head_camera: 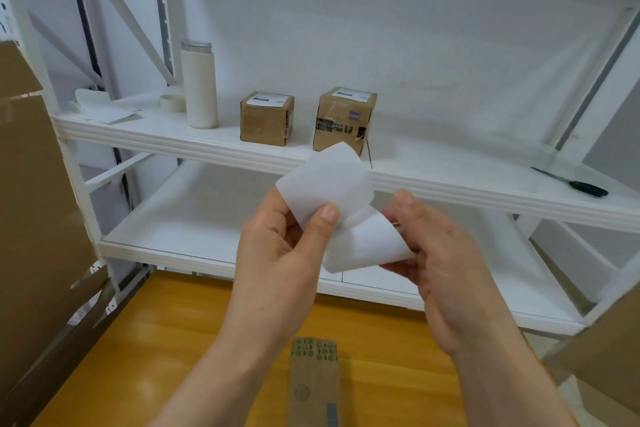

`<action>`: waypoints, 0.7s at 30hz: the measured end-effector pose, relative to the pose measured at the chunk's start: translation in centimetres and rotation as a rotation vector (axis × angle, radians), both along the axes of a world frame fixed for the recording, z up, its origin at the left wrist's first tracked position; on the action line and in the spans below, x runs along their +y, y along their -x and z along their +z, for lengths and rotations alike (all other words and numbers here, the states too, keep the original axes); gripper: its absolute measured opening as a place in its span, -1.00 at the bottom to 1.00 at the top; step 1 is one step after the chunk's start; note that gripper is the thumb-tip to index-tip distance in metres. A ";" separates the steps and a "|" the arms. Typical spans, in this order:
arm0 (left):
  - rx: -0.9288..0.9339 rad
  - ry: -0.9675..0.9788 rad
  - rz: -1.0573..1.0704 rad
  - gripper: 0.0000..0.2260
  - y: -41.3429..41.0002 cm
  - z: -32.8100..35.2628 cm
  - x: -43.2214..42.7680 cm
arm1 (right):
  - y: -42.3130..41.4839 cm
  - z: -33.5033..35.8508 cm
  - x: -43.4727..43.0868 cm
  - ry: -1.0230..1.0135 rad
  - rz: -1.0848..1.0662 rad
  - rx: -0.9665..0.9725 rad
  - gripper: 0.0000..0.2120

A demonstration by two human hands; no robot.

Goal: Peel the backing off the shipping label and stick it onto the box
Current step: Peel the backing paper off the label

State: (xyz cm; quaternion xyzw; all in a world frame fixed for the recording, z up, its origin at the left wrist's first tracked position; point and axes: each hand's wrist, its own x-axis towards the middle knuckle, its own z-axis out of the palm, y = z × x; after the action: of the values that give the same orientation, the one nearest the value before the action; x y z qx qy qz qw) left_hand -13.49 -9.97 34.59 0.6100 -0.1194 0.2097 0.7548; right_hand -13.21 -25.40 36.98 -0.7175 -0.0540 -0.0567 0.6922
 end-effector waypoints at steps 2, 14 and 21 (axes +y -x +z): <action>-0.004 -0.029 -0.007 -0.74 0.1 -0.1 0.0 | -0.1 0.0 0.2 0.019 -0.012 -0.021 -0.64; -0.038 -0.050 -0.039 -0.78 -0.2 -0.4 0.4 | -0.3 -0.4 0.8 0.178 0.092 -0.145 -0.74; -0.096 -0.241 -0.031 -0.74 0.0 -1.2 0.6 | -0.9 -1.1 0.6 0.133 0.083 -0.181 -0.77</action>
State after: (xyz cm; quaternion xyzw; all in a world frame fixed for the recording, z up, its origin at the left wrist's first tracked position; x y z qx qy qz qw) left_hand -13.45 -9.34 33.44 0.6837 -0.1891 0.2111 0.6725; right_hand -12.34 -24.78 35.85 -0.7510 -0.1497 -0.0890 0.6369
